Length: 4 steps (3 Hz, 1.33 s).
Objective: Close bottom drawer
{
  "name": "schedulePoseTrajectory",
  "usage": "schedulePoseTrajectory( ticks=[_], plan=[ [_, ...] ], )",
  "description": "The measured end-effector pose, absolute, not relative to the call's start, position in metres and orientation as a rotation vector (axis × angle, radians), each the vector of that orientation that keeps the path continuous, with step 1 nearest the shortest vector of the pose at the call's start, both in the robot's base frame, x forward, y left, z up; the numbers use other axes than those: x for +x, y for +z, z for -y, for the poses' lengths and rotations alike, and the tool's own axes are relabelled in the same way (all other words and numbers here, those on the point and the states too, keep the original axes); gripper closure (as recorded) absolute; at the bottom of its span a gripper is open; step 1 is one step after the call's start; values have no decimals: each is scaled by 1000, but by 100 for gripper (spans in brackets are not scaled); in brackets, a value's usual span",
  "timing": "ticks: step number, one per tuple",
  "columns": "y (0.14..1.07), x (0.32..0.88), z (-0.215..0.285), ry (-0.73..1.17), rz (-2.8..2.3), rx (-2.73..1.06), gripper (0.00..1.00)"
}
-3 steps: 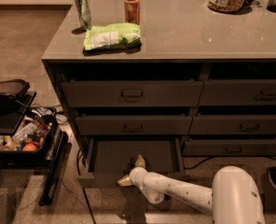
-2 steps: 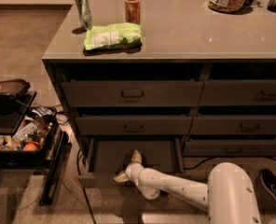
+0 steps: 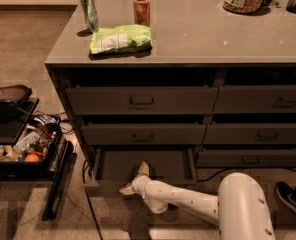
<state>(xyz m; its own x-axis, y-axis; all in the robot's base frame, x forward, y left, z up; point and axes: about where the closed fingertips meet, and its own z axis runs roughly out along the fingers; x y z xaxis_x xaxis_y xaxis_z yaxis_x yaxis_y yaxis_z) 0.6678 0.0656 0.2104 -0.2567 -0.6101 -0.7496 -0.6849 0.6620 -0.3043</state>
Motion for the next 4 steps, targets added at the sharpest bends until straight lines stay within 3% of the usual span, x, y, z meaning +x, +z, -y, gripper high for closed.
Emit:
schedulePoseTrajectory(
  ticks=[3, 4],
  plan=[
    [201, 667, -62, 79, -1981, -1012, 0],
    [199, 692, -64, -6, -1988, -955, 0]
  ],
)
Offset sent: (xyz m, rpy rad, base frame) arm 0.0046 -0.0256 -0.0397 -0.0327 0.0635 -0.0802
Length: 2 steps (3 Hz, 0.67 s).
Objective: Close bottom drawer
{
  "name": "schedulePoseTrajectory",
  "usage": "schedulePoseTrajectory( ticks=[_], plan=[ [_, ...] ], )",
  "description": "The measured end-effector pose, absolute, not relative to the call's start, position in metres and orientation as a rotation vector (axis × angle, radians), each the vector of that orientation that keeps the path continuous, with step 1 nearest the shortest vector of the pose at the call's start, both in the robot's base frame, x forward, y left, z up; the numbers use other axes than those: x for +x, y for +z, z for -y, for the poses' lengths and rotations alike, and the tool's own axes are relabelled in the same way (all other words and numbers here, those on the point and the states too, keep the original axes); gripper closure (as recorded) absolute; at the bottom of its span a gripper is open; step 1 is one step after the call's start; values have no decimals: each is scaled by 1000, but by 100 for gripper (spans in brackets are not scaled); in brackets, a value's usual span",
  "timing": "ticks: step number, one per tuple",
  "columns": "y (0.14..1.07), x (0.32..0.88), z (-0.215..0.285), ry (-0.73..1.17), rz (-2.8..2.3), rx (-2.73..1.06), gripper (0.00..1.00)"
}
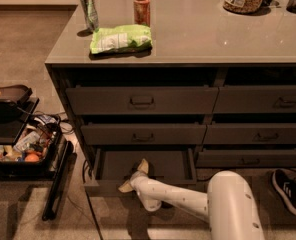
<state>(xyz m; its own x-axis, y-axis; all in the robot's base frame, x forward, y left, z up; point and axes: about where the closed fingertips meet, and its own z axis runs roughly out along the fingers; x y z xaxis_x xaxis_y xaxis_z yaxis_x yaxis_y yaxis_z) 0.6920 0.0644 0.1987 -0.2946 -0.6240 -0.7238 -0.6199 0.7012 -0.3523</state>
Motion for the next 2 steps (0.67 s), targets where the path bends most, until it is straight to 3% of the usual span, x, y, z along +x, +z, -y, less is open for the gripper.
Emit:
schedulePoseTrajectory(
  ticks=[2],
  plan=[
    [198, 714, -78, -55, -1944, -893, 0]
  ],
)
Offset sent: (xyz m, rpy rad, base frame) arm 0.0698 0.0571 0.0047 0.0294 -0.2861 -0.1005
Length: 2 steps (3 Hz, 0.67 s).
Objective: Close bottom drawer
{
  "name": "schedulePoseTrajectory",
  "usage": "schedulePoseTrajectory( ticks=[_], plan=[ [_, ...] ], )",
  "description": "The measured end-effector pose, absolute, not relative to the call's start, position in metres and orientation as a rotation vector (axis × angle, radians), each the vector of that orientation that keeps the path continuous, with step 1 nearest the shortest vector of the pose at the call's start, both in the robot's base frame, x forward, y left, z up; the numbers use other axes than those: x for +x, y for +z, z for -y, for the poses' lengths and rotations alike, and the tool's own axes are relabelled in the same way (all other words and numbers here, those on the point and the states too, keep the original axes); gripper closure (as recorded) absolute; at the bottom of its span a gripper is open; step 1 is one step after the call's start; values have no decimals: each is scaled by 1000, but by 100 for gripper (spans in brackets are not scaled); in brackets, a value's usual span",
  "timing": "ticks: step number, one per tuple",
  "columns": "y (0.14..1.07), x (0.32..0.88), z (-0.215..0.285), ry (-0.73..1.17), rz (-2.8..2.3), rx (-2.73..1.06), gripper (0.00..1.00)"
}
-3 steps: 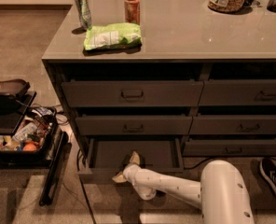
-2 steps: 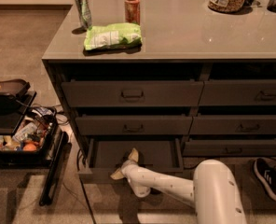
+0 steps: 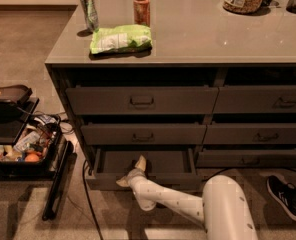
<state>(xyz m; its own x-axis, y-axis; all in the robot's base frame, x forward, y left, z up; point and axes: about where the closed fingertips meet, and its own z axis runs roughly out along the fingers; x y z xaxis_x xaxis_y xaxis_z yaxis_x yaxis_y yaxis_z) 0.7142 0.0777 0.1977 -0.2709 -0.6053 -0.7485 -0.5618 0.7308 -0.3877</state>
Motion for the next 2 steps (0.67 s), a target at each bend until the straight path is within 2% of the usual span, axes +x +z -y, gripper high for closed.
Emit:
schedulePoseTrajectory(
  ticks=[1, 2],
  plan=[
    [198, 734, -97, -99, -1872, -845, 0],
    [237, 773, -78, -112, -1769, -847, 0]
  ],
)
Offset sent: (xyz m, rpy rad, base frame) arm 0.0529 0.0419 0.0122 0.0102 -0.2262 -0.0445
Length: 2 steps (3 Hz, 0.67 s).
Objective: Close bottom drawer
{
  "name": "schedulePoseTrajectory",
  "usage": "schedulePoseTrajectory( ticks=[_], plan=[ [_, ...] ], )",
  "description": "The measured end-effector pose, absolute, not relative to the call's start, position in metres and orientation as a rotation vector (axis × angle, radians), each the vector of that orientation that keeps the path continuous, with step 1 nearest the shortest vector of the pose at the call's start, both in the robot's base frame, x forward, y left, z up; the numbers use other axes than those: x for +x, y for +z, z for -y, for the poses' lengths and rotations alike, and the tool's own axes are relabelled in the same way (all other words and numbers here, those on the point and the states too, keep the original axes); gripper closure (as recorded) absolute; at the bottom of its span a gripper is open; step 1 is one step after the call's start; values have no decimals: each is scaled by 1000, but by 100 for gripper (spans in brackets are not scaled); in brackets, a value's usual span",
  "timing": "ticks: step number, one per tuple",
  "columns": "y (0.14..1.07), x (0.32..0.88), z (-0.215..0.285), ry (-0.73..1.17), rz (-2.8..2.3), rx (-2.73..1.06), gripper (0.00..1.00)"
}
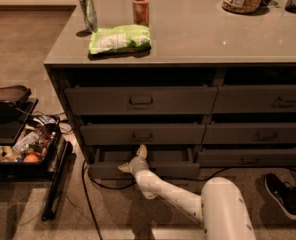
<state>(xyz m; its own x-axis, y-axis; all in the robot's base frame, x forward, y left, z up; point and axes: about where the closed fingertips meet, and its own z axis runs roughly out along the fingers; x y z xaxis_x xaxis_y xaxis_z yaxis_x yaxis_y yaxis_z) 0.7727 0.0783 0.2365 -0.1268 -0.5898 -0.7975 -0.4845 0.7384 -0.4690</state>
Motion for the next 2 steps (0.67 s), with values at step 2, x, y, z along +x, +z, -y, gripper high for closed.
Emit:
schedulePoseTrajectory(
  ticks=[2],
  plan=[
    [247, 773, -82, -57, -1749, -865, 0]
  ],
)
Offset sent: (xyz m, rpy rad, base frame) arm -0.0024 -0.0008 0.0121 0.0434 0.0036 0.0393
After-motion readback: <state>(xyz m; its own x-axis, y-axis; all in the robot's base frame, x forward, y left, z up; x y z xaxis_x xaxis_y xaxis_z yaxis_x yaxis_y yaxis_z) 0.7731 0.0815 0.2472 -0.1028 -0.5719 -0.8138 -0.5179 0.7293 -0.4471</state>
